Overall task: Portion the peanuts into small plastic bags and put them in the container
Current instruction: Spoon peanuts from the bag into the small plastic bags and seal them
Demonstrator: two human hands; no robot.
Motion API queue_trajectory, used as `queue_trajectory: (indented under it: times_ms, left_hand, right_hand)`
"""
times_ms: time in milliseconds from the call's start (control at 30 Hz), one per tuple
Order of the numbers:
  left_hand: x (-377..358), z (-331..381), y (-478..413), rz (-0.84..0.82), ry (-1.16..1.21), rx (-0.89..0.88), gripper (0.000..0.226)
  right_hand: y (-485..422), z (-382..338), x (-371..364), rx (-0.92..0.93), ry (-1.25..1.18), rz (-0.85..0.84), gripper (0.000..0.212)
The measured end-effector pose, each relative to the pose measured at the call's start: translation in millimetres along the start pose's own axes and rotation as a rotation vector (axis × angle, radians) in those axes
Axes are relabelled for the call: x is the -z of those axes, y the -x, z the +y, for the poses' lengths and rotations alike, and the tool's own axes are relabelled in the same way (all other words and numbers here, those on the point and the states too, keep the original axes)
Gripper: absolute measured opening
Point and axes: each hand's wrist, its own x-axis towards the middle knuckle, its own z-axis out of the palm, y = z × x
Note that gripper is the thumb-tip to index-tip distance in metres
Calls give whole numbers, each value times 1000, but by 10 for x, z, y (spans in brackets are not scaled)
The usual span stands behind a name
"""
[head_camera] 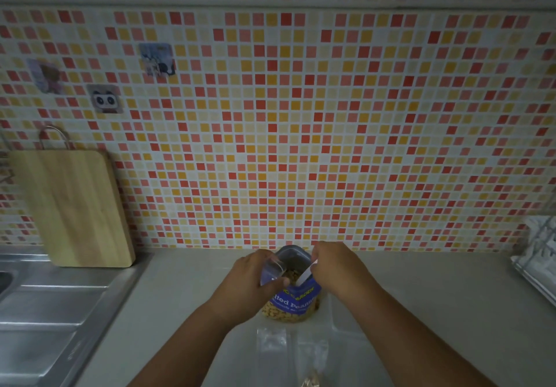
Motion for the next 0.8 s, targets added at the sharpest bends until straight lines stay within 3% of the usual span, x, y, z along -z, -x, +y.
queue_trajectory:
  times_ms: [100, 233, 367, 800]
  left_hand:
    - [-14, -63, -59, -26, -13, 50, 31]
    - [-23, -114, -74, 1, -26, 52, 27]
    - [-9, -106, -73, 21, 9, 61, 23]
    - [67, 2, -48, -7, 159, 82, 21]
  right_hand:
    - [70, -40, 45, 74, -59, 47, 24]
    - [76, -85, 146, 110, 64, 138, 35]
    - [29, -116, -16, 63, 122, 72, 35]
    - [36, -52, -319, -75, -155, 155, 28]
